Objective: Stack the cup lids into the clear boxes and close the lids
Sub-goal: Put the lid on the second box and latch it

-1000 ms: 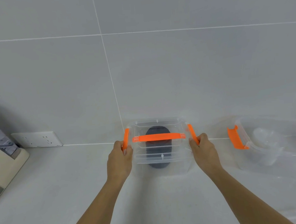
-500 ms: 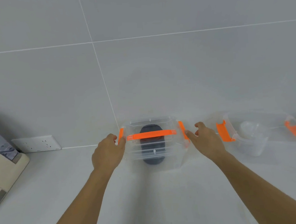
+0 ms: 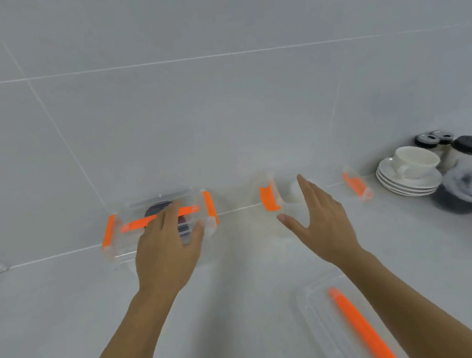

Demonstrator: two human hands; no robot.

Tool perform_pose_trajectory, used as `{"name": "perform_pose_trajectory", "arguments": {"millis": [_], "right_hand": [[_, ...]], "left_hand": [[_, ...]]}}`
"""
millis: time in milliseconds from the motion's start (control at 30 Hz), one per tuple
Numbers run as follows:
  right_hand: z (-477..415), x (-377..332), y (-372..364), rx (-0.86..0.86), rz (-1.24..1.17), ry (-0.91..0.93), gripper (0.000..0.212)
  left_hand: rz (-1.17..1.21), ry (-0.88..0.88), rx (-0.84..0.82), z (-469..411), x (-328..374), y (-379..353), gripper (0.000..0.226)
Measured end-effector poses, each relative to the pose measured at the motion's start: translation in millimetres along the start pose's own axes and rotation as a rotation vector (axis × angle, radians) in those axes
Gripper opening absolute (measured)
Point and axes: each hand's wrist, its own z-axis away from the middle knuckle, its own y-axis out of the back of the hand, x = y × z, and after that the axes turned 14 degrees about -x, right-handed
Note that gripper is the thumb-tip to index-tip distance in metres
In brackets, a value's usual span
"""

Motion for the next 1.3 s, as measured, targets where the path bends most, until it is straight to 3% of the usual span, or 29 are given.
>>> {"name": "perform_pose_trajectory", "arguments": {"millis": [200, 567, 833, 1133, 1300], "right_hand": [[41, 55, 17, -0.013, 0.033, 0.024, 0.087], [99, 149, -9, -0.208, -0.027, -0.072, 0.085], [130, 175, -47, -0.333, -0.043, -0.179, 0.087], [137, 171, -65, -0.419, -0.073, -0.255, 0.084], [132, 168, -56, -0.407, -0.112, -0.252, 0.081]], "left_hand": [[-0.007, -0.043, -0.079, 33, 58, -55, 0.059], [0.009, 0.038, -0.307, 83, 113, -150, 0.065], [0.365, 0.391, -0.454, 125, 129, -192, 0.064], [0.528, 0.53, -0.366, 122, 152, -198, 0.055], [0.761, 0.74, -0.271, 109, 145, -194, 0.057]]}}
